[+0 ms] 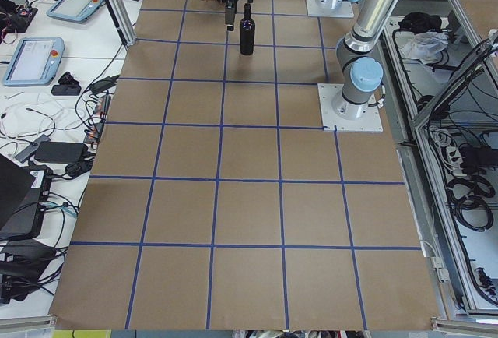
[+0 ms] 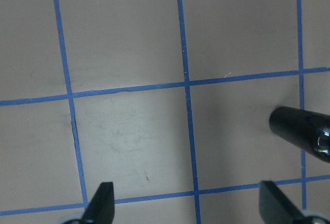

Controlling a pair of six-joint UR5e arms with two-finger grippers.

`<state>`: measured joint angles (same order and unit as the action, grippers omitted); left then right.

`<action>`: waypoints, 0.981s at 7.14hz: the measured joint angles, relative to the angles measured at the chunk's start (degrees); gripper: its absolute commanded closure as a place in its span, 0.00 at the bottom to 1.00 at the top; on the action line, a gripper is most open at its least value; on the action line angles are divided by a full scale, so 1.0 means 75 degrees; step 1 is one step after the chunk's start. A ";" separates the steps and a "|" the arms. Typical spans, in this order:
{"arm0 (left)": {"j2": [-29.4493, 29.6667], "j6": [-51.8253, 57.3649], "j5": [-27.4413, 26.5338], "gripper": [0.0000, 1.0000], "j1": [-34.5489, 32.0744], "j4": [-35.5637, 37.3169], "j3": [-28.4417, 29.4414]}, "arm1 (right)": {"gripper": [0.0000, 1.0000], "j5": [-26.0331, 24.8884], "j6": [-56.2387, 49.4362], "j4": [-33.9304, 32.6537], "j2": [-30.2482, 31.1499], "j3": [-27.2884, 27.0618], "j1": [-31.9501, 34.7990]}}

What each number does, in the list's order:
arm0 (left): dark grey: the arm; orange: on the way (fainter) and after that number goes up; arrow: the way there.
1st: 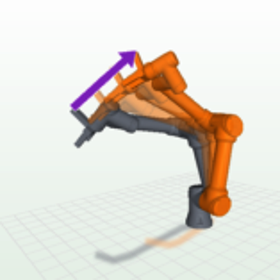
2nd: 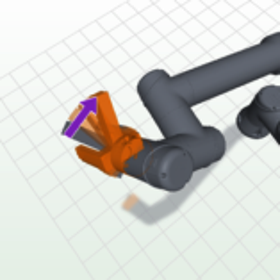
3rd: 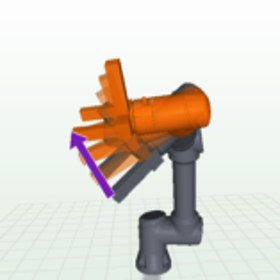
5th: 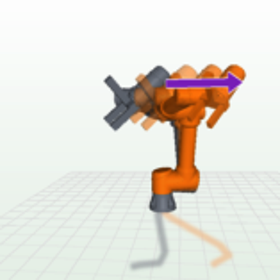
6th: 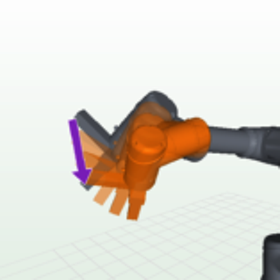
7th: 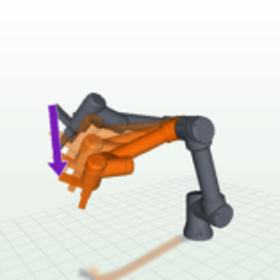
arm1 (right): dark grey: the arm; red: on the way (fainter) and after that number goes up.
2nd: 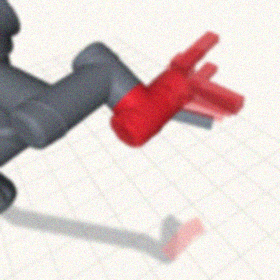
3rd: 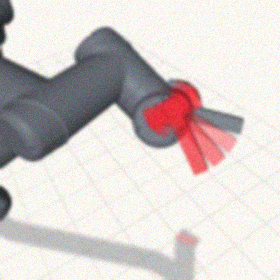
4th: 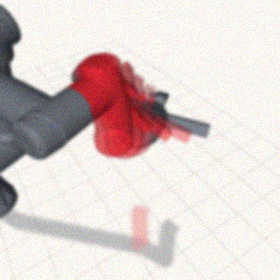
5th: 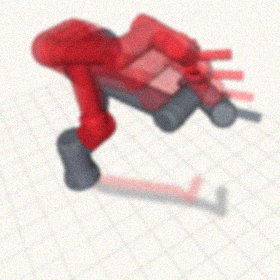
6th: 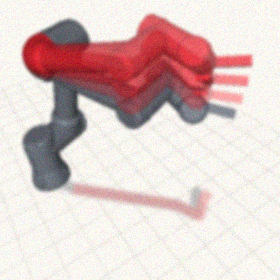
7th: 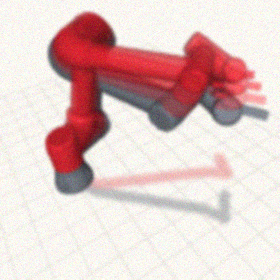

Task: Place wine into wine basket
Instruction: 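Raise the left gripper away while the right gripper moves over the bottle, then lower the right gripper onto the bottle neck and close it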

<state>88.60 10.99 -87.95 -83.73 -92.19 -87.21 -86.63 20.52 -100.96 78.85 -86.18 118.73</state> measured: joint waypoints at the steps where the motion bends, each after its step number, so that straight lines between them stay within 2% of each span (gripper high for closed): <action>1: -0.0005 -0.0005 -0.0024 0.00 -0.0003 0.0003 0.0012 | 0.07 -0.0033 0.0028 -0.0025 -0.0072 -0.0037 0.0065; 3: -0.0026 -0.0010 -0.0043 0.00 -0.0002 0.0005 0.0019 | 0.09 -0.0049 -0.0015 -0.0048 -0.0336 -0.0098 0.0083; 6: -0.0047 -0.0008 -0.0054 0.00 -0.0002 -0.0015 0.0002 | 0.30 -0.0056 0.0003 -0.0025 -0.0532 -0.0133 0.0084; 7: -0.0048 -0.0008 -0.0059 0.00 -0.0003 -0.0017 -0.0017 | 0.30 -0.0060 0.0009 -0.0012 -0.0536 -0.0161 0.0084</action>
<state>88.24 10.94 -88.39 -83.76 -92.32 -87.34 -87.08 20.58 -101.05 74.83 -87.39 119.36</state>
